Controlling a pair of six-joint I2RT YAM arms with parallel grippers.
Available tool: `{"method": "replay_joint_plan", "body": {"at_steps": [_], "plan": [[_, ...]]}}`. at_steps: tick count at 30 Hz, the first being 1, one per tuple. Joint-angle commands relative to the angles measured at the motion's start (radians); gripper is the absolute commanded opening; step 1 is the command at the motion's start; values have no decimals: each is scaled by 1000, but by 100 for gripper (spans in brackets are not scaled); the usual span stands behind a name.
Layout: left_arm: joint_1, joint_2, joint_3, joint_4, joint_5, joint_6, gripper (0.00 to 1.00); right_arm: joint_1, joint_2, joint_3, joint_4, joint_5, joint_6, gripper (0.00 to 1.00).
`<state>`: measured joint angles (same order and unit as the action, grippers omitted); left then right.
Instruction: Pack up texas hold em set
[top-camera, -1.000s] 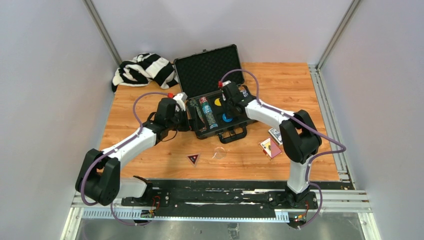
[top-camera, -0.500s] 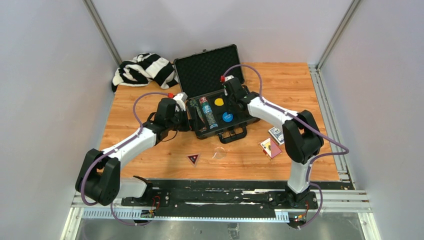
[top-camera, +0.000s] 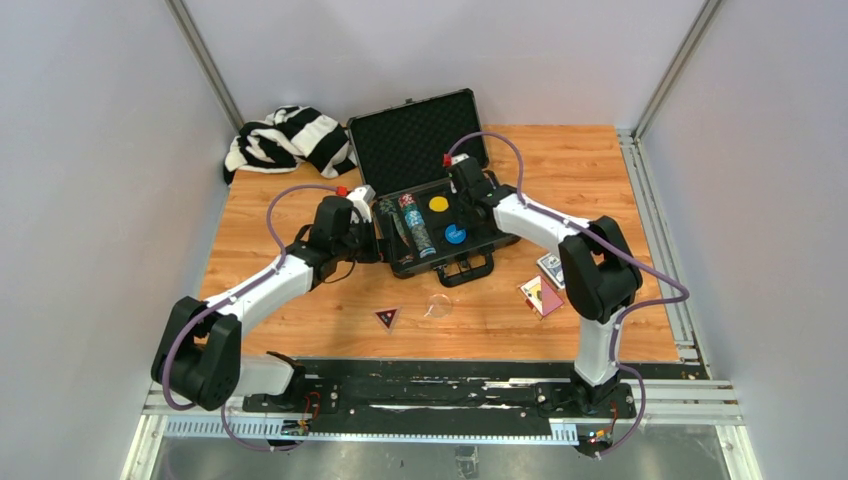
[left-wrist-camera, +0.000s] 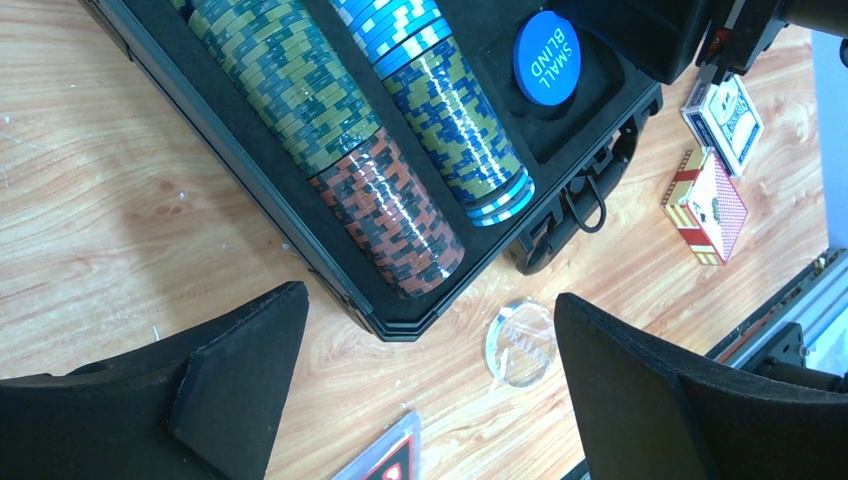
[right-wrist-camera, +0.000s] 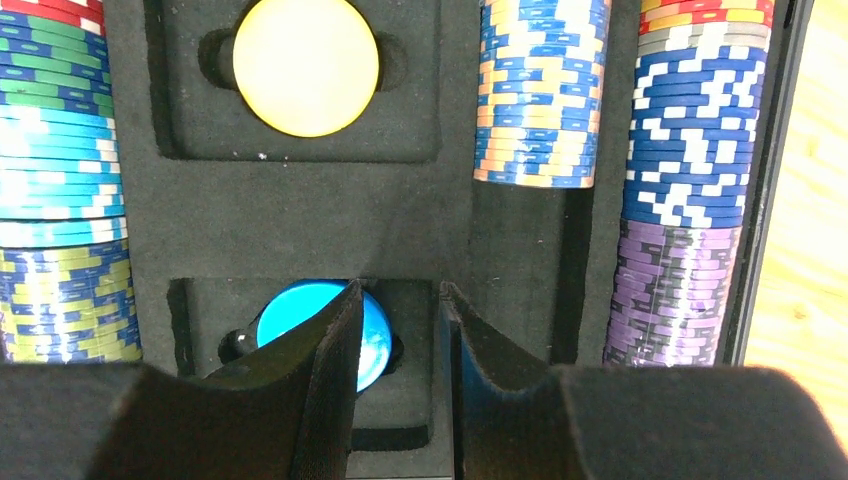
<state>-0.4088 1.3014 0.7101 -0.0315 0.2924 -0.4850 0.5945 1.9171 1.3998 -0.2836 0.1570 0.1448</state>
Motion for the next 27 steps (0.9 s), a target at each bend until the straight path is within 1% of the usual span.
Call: {"method": "replay_joint_plan", "body": {"at_steps": [1,6,15,22,27], "plan": [[6,10,-8,32,18,2,98,-2,-29,-65,-4,-11,-1,34],[6,21,-4,30,28,3,98,-2,-45,-112,16,-7,1,34],[5,-1,-10,25,10,10,98,4,-63,-124,17,-18,4,34],[6,0,-14,22,6,12,98,3,-100,-96,3,27,-16,34],[6,5,-9,26,5,10,98,4,-130,-62,-22,28,-24,34]]}}
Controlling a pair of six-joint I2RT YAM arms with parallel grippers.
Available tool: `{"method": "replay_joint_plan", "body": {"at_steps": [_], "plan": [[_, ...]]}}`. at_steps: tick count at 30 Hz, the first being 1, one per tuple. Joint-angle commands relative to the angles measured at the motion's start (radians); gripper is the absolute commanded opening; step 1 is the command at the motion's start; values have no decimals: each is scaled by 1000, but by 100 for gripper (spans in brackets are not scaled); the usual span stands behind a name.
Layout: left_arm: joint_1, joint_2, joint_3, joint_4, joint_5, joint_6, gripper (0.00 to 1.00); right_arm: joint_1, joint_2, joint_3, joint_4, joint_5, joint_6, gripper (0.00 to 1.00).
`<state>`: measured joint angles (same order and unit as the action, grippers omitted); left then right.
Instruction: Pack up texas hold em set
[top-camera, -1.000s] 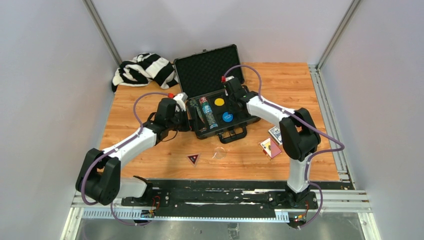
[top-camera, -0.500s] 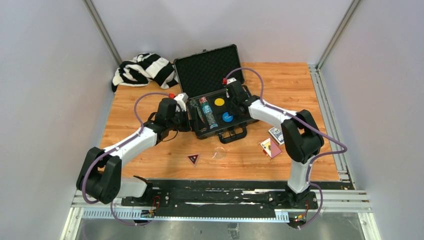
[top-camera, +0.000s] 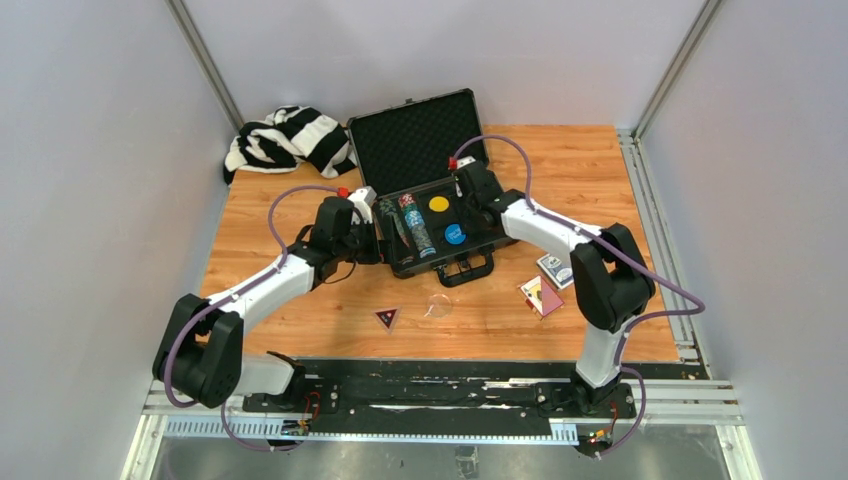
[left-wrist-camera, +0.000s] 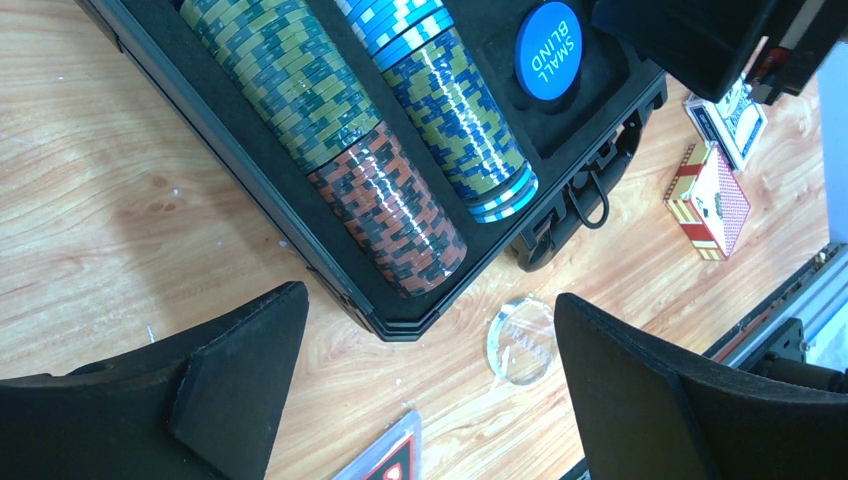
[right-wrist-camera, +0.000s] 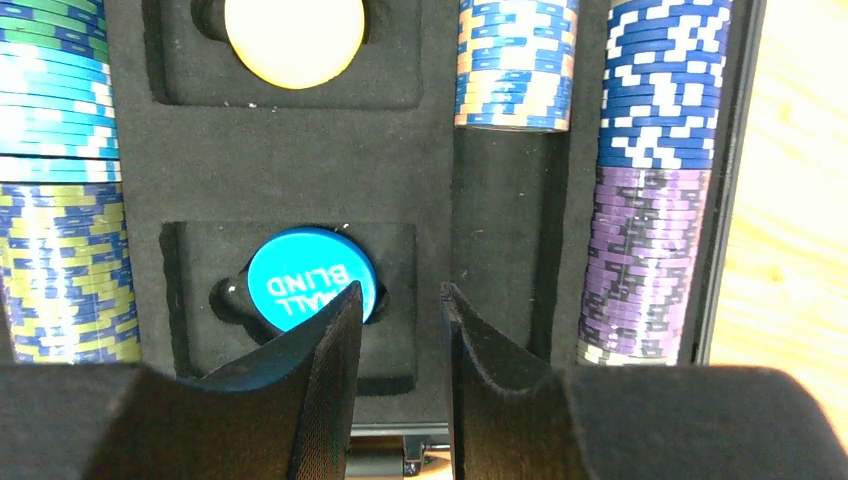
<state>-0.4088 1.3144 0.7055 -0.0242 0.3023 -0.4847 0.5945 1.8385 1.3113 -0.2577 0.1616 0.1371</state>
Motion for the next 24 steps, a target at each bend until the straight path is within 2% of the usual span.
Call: {"method": "replay_joint_plan", "body": {"at_steps": [1,16,24], "plan": [[6,-7,-7,22,-3,9,98,4,-58,29,-48,24,-17,34],[6,-23,-22,24,-22,32,98,4,23,30,-31,-17,3,34],[6,-27,-23,26,-22,29,98,4,-15,57,-32,-11,-15,34]]}}
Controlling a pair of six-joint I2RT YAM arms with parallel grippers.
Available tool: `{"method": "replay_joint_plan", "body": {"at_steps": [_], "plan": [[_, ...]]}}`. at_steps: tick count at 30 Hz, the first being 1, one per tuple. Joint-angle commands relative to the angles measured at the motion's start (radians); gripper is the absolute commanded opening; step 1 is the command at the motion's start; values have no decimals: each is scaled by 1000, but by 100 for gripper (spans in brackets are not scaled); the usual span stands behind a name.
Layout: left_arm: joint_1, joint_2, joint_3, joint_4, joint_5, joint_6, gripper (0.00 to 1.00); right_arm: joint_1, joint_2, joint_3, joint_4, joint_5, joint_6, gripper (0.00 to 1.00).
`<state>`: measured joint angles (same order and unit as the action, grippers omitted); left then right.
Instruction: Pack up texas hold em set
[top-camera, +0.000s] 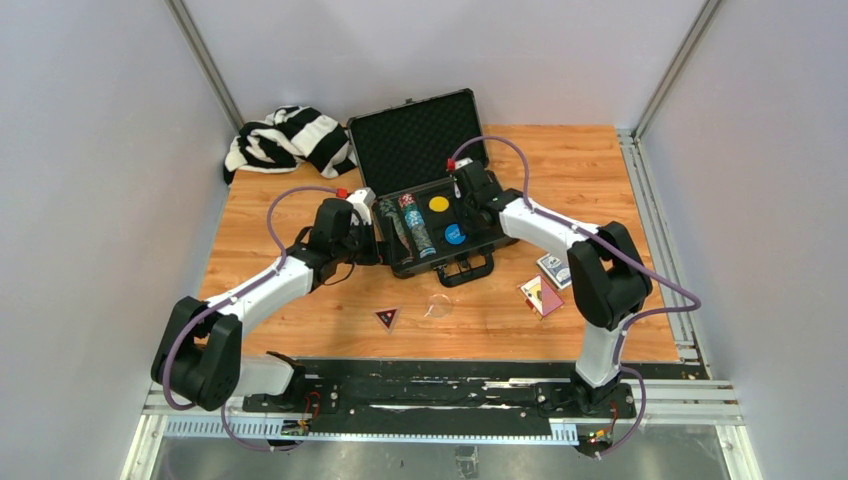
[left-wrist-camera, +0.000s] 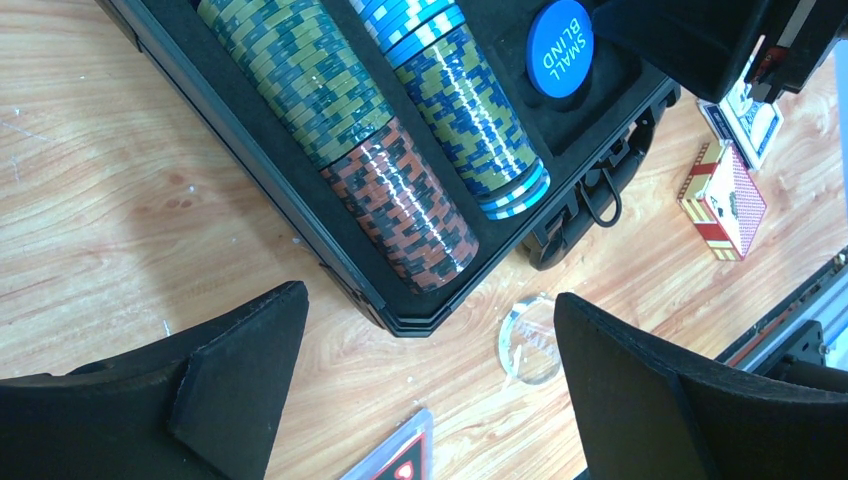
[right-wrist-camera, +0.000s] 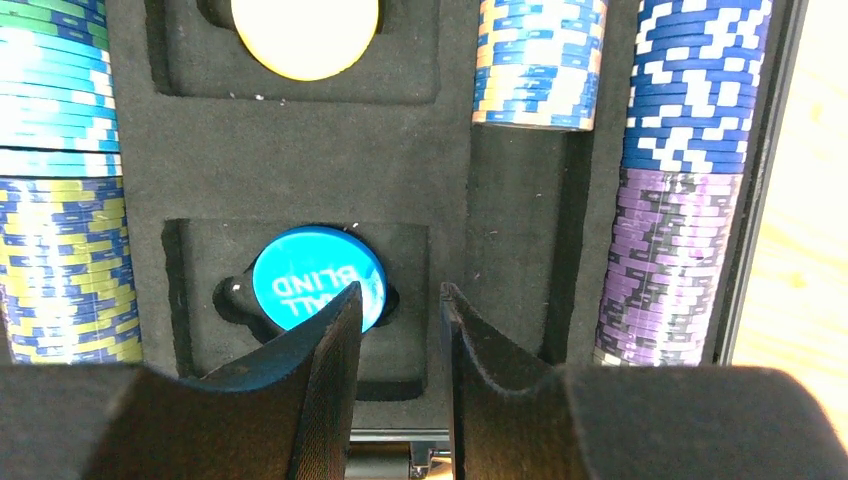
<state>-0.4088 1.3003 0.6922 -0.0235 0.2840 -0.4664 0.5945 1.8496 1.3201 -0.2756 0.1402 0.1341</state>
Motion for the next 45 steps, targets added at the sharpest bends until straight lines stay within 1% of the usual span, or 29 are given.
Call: {"method": "replay_joint_plan", "body": {"at_steps": [1,9,18,26,34,39,45], "plan": [[6,-12,-11,27,-2,9,98,3,-22,58,-16,14,-15,34],[6,-15,-13,25,-1,12,98,3,64,122,-33,25,-23,34],[7,-15,-12,23,-2,13,98,4,102,86,-32,17,-15,35],[5,-4,-11,25,3,12,98,8,83,40,-19,-14,7,35],[6,-3,-10,30,5,8,98,19,29,-14,-7,-8,13,35],[5,-2,-11,30,11,7,98,19,30,24,-11,36,-10,35],[6,-14,-12,23,1,13,98,19,43,136,-53,63,-32,35]]}}
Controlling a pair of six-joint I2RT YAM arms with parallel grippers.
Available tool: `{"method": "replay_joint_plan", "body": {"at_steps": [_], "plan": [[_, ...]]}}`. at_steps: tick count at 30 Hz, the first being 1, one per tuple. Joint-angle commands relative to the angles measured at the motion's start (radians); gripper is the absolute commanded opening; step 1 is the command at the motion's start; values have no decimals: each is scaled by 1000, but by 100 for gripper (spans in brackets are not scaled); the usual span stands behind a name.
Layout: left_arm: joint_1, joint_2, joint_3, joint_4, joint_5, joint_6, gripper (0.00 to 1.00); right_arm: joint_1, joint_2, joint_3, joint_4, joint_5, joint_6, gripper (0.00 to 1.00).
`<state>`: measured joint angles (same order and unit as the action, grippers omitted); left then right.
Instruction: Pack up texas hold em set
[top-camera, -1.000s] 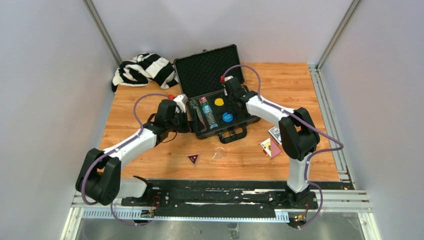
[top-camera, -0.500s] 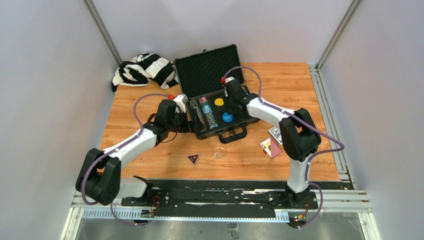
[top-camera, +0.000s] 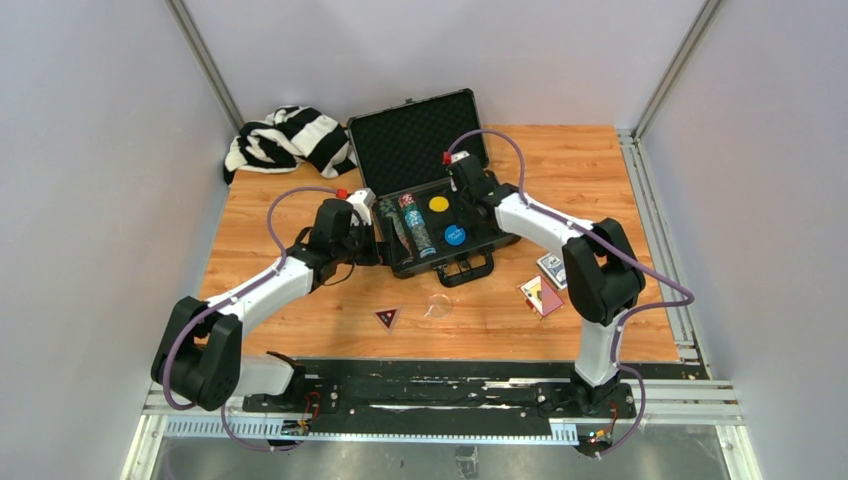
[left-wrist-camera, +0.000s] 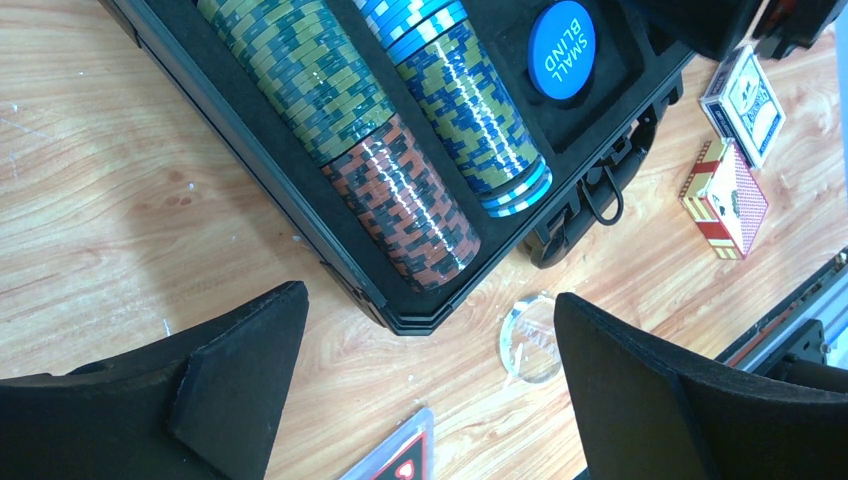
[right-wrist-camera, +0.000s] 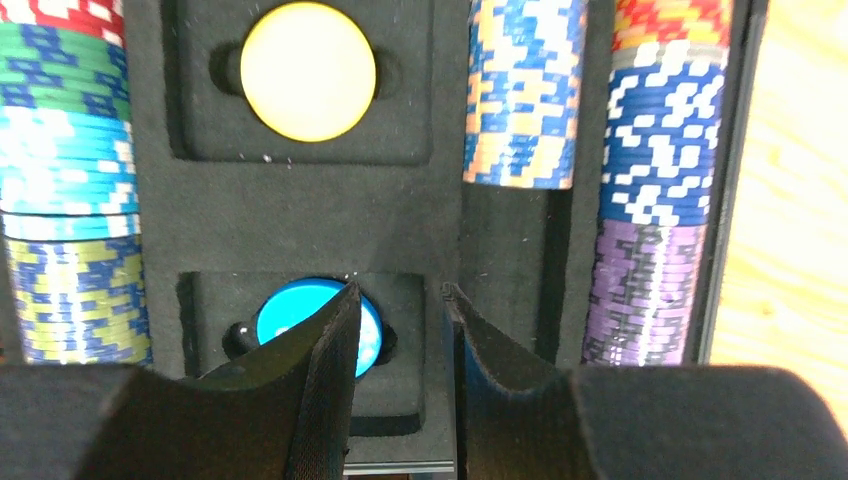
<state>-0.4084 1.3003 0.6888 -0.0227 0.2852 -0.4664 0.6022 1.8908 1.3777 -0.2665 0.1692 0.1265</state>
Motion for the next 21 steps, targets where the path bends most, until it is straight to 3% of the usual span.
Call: {"method": "replay_joint_plan", "body": {"at_steps": [1,5,12,17,21], "plan": [[6,-15,-8,20,-3,14,98,11,-2,95,-67,28,-25,36],[6,-19,-9,18,-4,14,98,11,-29,77,-70,-21,-6,36],[5,-19,-15,24,2,10,98,13,-51,-155,27,-20,55,36],[5,-6,-13,31,12,4,98,12,-35,-183,34,-28,71,36],[6,-12,-13,23,3,12,98,11,-119,-177,35,23,62,34]]}}
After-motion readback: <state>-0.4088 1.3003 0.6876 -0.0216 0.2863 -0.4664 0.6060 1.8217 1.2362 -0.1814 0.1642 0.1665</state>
